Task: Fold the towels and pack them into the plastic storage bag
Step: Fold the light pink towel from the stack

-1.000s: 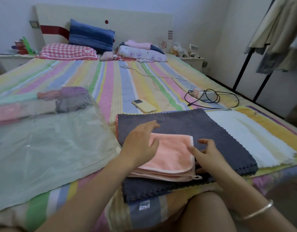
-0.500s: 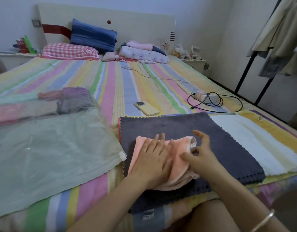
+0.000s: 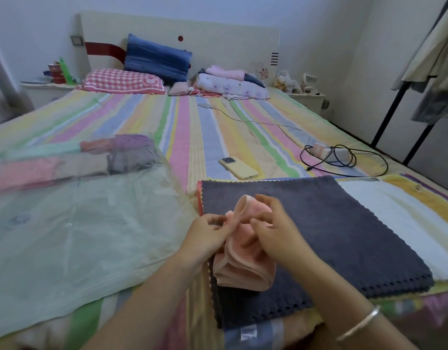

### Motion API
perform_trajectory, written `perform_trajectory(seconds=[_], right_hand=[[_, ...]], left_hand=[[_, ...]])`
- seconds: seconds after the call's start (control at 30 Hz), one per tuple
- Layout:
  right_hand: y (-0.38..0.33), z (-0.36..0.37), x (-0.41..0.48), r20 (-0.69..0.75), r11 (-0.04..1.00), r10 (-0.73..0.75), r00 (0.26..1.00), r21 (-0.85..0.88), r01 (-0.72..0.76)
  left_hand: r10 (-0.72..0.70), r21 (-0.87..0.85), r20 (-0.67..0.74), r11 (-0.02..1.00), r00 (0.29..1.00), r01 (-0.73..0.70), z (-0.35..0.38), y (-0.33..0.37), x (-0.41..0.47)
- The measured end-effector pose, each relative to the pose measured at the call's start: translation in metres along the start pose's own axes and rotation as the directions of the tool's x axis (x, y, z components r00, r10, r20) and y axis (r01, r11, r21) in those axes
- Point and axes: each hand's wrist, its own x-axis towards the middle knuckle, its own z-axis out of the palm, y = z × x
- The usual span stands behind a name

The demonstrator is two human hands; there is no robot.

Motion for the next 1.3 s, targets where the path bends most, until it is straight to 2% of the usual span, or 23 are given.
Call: perform_trajectory(seconds=[0.07, 0.13, 0.23, 0.27, 0.43, 0.57, 0.7, 0.8, 0.93, 0.97, 1.03, 1.1, 1.2, 1.3], right_hand=[[0.009, -0.016, 0.000, -0.134, 0.999, 0.017, 0.991, -0.049, -0.024], [0.021, -0.030, -0.001, -0.210, 0.979, 0.078, 0.975, -0.167, -0.114], [0.025, -0.028, -0.004, -0.077, 0.953, 0.294, 0.953, -0.049, -0.298], [0.024, -0.025, -0.004, -0.037, 0.945, 0.326, 0.945, -0.006, -0.327], [0.020, -0.002, 0.000, 0.054, 0.932, 0.337, 0.940, 0.119, -0.342], [0.020, 0.013, -0.002, 0.092, 0.929, 0.278, 0.956, 0.228, -0.292], [0.015, 0.015, -0.007, 0.072, 0.962, 0.148, 0.986, 0.222, -0.160], [0.005, 0.018, -0.015, 0.163, 0.962, 0.035, 0.986, 0.263, -0.078], [-0.016, 0.037, -0.024, 0.321, 0.938, -0.104, 0.941, 0.347, -0.015], [-0.020, 0.044, -0.026, 0.345, 0.930, -0.139, 0.928, 0.369, 0.003], [-0.025, 0.063, -0.033, 0.405, 0.909, -0.211, 0.890, 0.416, 0.026], [-0.029, 0.085, -0.043, 0.456, 0.901, -0.250, 0.854, 0.431, 0.034], [-0.030, 0.118, -0.053, 0.443, 0.898, -0.274, 0.854, 0.435, 0.063], [-0.037, 0.143, -0.048, 0.411, 0.892, -0.291, 0.864, 0.444, 0.089]], left_hand=[[0.049, 0.190, -0.031, 0.981, 0.998, -0.042, 0.004, -0.003, 0.002], [0.080, 0.278, -0.044, 0.958, 0.996, -0.065, 0.005, -0.005, 0.003], [0.066, 0.229, -0.063, 0.972, 0.996, -0.050, 0.002, -0.005, 0.002], [0.058, 0.197, -0.078, 0.979, 0.995, -0.042, 0.000, -0.005, 0.001], [0.011, 0.158, -0.151, 0.987, 0.988, 0.013, -0.006, -0.009, 0.003], [-0.001, 0.218, -0.164, 0.975, 0.986, 0.038, -0.002, -0.008, 0.002], [0.023, 0.224, -0.155, 0.974, 0.988, 0.012, -0.008, 0.001, -0.002], [0.028, 0.034, -0.128, 0.999, 0.991, -0.024, -0.023, 0.014, -0.013], [-0.155, -0.193, 0.006, 0.969, 0.988, 0.153, -0.059, 0.020, -0.033], [-0.169, -0.237, -0.020, 0.958, 0.985, 0.159, -0.069, 0.016, -0.036], [-0.141, -0.271, -0.157, 0.958, 0.977, 0.095, -0.091, 0.005, -0.040], [-0.089, -0.235, -0.287, 0.972, 0.954, 0.019, -0.109, -0.005, -0.045], [-0.025, -0.133, -0.415, 0.991, 0.909, -0.034, -0.133, -0.019, -0.052], [0.144, 0.078, -0.514, 0.990, 0.846, -0.121, -0.161, -0.026, -0.062]])
